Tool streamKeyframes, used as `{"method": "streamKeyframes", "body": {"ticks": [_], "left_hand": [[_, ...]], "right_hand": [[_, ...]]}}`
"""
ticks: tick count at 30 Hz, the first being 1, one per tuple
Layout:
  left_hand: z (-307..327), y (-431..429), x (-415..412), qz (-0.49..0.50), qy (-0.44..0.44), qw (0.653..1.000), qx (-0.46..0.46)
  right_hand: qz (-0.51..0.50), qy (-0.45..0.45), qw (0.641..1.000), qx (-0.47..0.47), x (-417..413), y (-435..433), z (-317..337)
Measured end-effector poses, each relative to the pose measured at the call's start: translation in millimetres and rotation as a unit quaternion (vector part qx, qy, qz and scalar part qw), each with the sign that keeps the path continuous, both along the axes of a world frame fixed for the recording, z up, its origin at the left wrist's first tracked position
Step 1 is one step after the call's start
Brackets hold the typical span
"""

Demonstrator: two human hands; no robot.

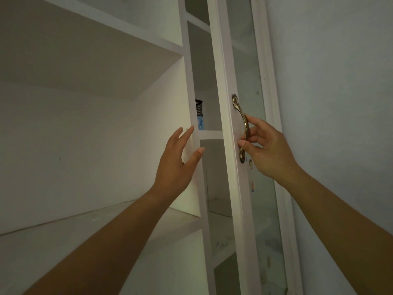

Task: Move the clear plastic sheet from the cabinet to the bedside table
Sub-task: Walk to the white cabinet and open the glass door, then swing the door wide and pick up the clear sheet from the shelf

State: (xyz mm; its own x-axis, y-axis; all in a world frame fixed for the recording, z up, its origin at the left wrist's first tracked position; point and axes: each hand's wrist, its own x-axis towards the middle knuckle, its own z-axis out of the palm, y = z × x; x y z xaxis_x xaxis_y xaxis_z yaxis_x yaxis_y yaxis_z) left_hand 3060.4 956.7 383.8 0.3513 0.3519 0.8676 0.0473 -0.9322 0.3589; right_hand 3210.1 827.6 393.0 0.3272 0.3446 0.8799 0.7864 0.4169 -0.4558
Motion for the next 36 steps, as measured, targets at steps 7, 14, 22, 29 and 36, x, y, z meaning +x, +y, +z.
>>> {"method": "streamKeyframes", "body": {"ticks": [7,14,22,29,36], "left_hand": [[23.1,-38.2,18.1,-0.058,-0.031,0.997,0.029],[36.2,-97.1,70.7,-0.191,-0.054,0.979,-0.039],[38.3,-150.7,114.6,-0.265,-0.089,0.958,-0.059],[36.1,-182.6,133.6,-0.232,-0.117,0.962,-0.079],[35.4,-216.4,154.1,-0.191,-0.117,0.970,-0.093]], "right_hand": [[0.014,0.004,1.000,0.001,10.3,-27.9,0.7],[0.061,0.014,0.998,0.005,36.1,-68.7,0.8],[0.097,0.020,0.995,-0.002,71.1,-111.4,1.6],[0.095,0.031,0.995,0.001,95.0,-139.6,-17.9],[0.119,0.050,0.991,-0.042,123.2,-175.5,-47.7]]}}
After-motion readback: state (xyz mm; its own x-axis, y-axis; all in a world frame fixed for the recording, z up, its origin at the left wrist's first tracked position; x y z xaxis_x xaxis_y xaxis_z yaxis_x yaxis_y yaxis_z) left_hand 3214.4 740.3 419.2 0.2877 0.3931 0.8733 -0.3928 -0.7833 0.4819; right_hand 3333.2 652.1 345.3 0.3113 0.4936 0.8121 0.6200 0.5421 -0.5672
